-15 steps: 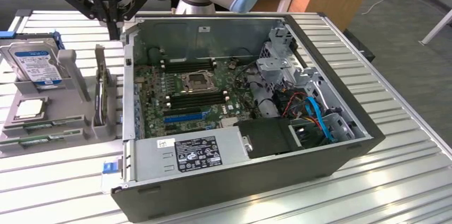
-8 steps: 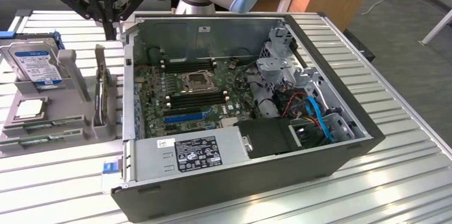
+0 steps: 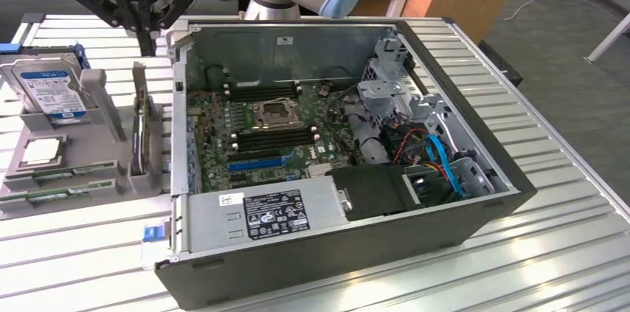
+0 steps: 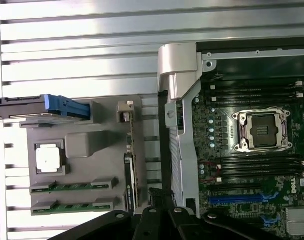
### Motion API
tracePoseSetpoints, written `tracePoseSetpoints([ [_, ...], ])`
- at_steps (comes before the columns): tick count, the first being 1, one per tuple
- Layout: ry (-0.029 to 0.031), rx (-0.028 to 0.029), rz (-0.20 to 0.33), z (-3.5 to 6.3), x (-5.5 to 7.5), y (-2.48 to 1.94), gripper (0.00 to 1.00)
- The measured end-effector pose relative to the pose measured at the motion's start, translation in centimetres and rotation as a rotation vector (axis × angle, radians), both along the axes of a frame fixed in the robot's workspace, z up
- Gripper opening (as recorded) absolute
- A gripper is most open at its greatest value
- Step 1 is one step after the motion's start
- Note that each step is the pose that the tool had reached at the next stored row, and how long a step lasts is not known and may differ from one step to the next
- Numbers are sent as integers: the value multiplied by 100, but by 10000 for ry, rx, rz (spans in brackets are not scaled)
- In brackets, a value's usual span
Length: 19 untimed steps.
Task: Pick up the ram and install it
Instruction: 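Reach for the ram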
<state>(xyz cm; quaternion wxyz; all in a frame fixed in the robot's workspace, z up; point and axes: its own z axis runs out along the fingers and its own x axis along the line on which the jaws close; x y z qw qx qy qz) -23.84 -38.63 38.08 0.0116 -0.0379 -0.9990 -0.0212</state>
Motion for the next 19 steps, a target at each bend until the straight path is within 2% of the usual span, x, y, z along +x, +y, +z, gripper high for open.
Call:
tracePoseSetpoints([
  [19, 108, 0, 0, -18, -192, 10, 10],
])
